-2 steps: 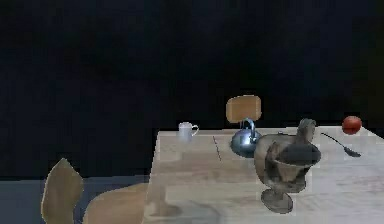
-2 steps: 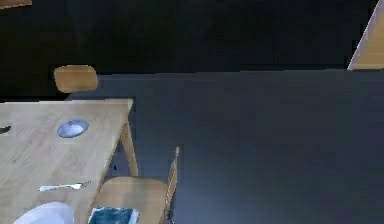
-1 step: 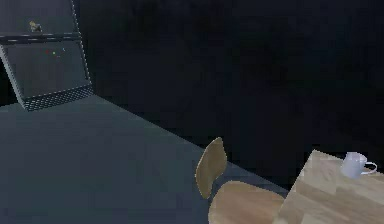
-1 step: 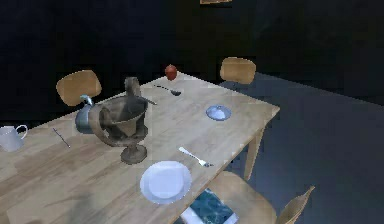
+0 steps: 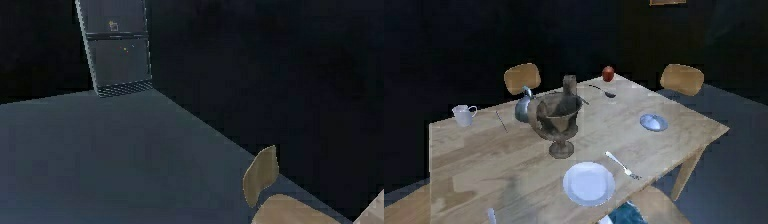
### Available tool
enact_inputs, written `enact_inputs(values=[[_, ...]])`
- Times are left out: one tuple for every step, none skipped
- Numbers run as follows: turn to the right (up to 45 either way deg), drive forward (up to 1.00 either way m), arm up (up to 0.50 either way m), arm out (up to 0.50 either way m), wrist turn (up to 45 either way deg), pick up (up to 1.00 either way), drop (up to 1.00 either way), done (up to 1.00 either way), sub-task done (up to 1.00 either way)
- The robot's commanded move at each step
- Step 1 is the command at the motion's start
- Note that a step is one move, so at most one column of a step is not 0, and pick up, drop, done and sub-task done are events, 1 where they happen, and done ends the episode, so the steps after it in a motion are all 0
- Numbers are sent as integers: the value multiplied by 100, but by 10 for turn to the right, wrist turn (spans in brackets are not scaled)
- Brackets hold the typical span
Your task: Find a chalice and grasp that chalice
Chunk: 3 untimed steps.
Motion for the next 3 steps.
enact_inputs(values=[[0,0,50,0,0,0,0,0,0],[0,0,38,0,0,0,0,0,0],[0,0,0,30,0,0,0,0,0]])
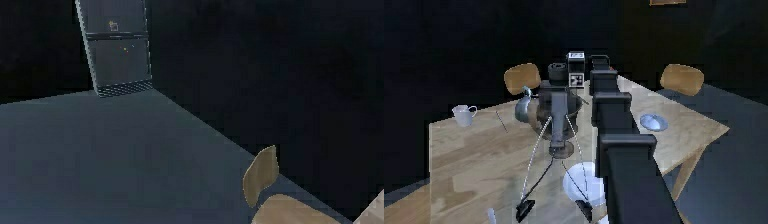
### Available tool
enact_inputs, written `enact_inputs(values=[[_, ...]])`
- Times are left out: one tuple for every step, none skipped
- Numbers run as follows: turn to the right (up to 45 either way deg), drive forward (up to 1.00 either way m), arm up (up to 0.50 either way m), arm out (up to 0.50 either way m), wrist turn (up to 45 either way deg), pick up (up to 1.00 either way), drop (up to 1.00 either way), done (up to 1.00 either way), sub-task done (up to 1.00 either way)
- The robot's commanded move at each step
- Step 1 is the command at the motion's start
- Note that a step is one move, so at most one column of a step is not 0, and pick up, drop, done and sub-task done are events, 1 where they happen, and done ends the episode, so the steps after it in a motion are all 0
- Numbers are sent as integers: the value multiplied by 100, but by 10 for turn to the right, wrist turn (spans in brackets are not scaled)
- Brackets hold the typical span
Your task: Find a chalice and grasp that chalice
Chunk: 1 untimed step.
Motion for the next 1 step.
enact_inputs(values=[[0,0,0,0,450,0,0,0,0]])
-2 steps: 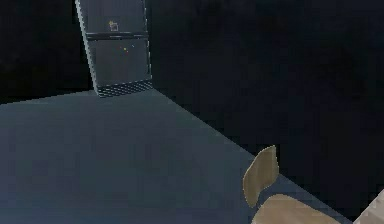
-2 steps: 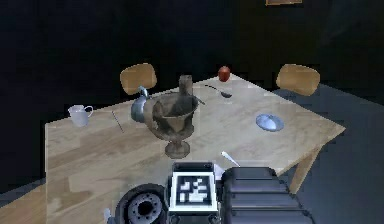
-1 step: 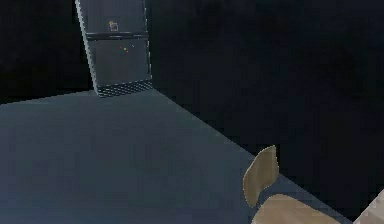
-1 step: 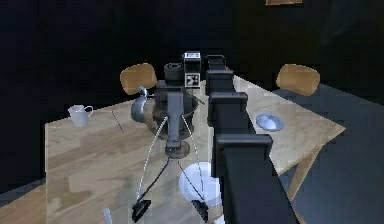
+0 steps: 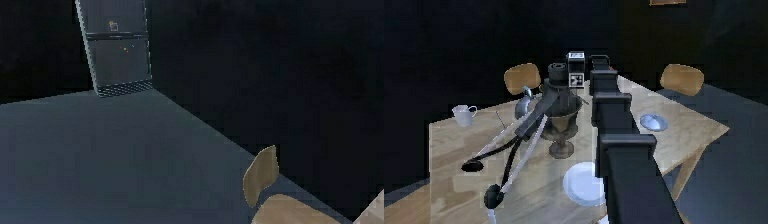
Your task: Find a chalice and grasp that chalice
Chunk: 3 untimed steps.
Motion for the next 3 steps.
enact_inputs(values=[[0,0,0,0,450,0,0,0,0],[0,0,0,0,450,0,0,0,0],[0,0,0,0,150,0,0,0,0]])
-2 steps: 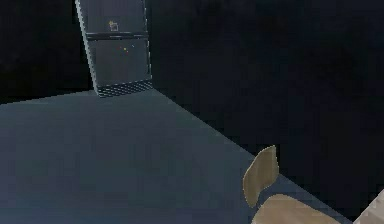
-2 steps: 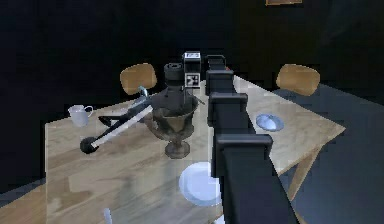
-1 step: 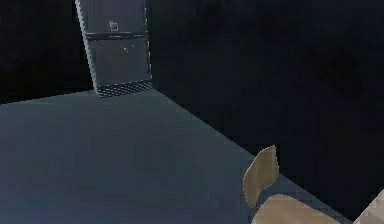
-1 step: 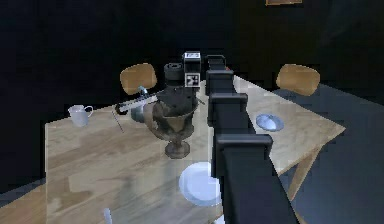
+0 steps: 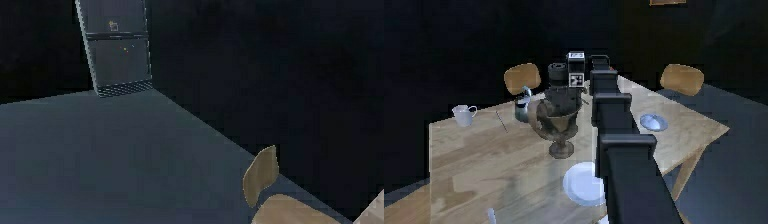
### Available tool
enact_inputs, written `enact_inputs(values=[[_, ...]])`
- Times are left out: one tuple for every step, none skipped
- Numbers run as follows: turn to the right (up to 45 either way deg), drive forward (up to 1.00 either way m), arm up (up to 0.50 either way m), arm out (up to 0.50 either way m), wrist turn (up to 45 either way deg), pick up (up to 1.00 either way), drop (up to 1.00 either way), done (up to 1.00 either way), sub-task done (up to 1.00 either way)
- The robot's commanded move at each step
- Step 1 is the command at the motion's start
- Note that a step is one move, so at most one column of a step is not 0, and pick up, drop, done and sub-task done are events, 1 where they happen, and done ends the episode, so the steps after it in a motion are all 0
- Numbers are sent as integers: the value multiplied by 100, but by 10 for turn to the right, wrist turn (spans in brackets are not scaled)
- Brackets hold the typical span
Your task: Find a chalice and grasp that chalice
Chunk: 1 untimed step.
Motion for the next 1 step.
enact_inputs(values=[[0,0,0,0,0,100,0,0,0]])
